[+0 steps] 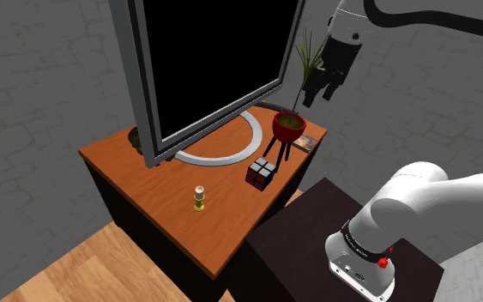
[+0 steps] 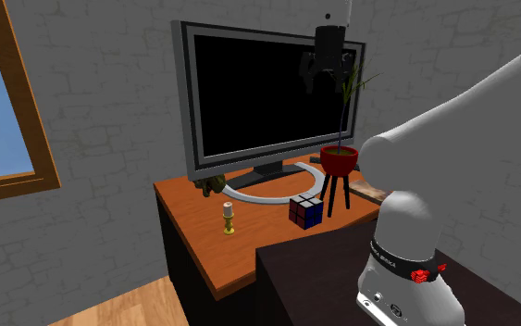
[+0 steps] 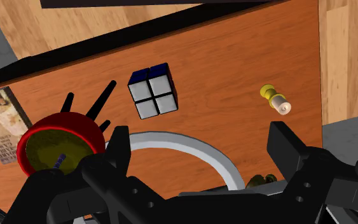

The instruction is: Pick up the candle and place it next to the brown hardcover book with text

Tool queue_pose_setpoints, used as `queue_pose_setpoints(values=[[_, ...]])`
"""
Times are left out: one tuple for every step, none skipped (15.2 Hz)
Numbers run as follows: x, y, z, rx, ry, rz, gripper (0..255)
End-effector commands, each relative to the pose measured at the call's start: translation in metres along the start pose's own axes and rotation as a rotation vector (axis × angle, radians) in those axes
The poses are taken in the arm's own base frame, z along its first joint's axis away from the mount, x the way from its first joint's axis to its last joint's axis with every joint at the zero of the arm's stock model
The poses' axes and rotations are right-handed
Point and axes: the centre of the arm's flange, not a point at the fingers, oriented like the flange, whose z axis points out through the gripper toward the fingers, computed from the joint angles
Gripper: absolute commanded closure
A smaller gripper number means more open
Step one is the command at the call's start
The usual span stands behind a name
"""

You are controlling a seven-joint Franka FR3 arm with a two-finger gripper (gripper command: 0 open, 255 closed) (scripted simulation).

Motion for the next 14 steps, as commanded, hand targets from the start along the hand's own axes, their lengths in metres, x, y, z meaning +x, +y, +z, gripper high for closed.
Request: queue_pose_setpoints(values=[[0.0, 0.0, 0.0, 0.0, 0.0, 0.0, 0], [0.004, -0.007, 0.01, 0.0, -0.001, 0.0, 0], [0.008, -0.014, 0.021, -0.001, -0.001, 0.0, 0], [0.013, -0.021, 0.031, -0.001, -0.002, -0.001, 0], [0.017, -0.028, 0.042, -0.001, -0.002, -0.001, 0], [0.021, -0.035, 0.052, -0.002, -0.003, -0.001, 0], [0.025, -0.041, 0.063, -0.002, -0.003, -0.001, 0], [0.029, -0.048, 0.074, -0.002, -0.004, -0.001, 0], [0.034, -0.055, 0.084, -0.003, -0.004, -0.001, 0], [0.038, -0.062, 0.095, -0.003, -0.005, -0.002, 0], [0.042, -0.069, 0.105, -0.003, -0.005, -0.002, 0], [0.046, -0.076, 0.116, -0.004, -0.006, -0.002, 0], [0.05, -0.083, 0.126, -0.004, -0.006, -0.002, 0], [0.054, -0.09, 0.137, -0.004, -0.007, -0.002, 0]])
